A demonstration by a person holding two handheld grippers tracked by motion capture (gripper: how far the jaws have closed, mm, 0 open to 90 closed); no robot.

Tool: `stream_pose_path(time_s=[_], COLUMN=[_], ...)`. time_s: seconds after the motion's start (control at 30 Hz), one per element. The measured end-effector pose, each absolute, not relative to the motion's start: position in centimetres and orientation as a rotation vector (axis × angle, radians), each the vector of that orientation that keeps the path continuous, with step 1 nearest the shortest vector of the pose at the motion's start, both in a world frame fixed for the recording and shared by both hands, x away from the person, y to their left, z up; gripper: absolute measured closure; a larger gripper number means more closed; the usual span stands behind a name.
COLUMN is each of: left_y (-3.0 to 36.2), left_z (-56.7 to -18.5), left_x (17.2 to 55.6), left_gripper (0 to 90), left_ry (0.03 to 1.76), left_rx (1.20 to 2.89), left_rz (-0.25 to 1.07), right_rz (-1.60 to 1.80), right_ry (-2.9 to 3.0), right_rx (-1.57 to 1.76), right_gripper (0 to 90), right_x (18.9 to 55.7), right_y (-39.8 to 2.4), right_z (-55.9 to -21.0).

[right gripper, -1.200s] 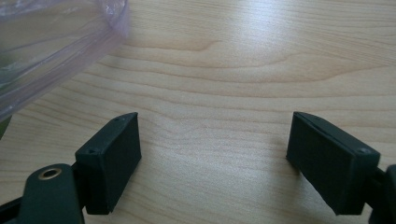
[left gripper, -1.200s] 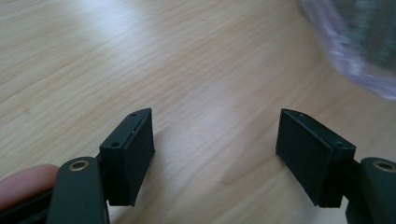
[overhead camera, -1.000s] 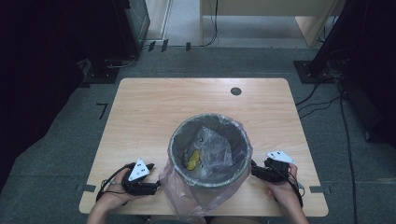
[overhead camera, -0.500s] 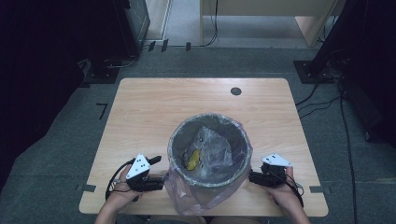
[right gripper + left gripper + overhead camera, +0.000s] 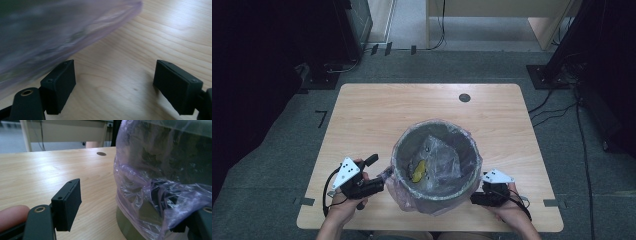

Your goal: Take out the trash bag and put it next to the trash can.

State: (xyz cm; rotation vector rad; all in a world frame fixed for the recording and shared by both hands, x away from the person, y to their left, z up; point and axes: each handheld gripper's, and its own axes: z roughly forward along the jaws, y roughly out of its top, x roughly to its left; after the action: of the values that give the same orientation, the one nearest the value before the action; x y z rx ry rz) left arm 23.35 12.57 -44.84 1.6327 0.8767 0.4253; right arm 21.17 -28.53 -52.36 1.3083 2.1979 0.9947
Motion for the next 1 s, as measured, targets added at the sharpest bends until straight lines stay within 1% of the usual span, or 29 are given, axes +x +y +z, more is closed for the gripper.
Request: stream_pose_path(time_s=[0.23,0.37,0.4,0.47,0.53,0.6,0.63,0.73,1.0], left_y=[12.7,12.6,12.5,12.5,12.1,11.9,11.9,11.9,12.8], left_z=[-44.8,-44.6,-44.5,-44.4,-44.0,-43.9,-43.7,-43.3,-41.9], left_x=[23.5,23.4,23.3,23.2,22.9,22.8,22.7,22.5,22.1], left_gripper=[25.3,25.3,25.3,25.3,25.3,25.3,25.2,25.2,25.1], left_ry=[0.899,0.891,0.883,0.88,0.869,0.855,0.849,0.844,0.851], left_rx=[1.628,1.623,1.62,1.616,1.619,1.614,1.605,1.57,1.475], left_rz=[0.428,0.425,0.42,0.415,0.434,0.432,0.426,0.417,0.41], right_rz=[1.023,1.15,1.221,1.248,1.354,1.377,1.465,1.537,1.6], right_ry=[2.193,2.108,2.071,2.065,2.011,1.993,1.935,1.845,1.708], right_rx=[1.307,1.376,1.393,1.403,1.421,1.425,1.454,1.468,1.447], right_gripper=[18.6,19.2,20.6,20.6,22.1,22.1,22.0,22.1,22.7], right_x=[21.1,21.3,21.3,21.2,21.0,21.0,20.9,20.7,20.1], right_y=[-28.1,-28.9,-29.2,-29.2,-29.4,-29.5,-29.8,-30.2,-31.5], right_z=[-52.3,-51.8,-51.5,-51.3,-50.4,-50.2,-49.6,-48.8,-46.8])
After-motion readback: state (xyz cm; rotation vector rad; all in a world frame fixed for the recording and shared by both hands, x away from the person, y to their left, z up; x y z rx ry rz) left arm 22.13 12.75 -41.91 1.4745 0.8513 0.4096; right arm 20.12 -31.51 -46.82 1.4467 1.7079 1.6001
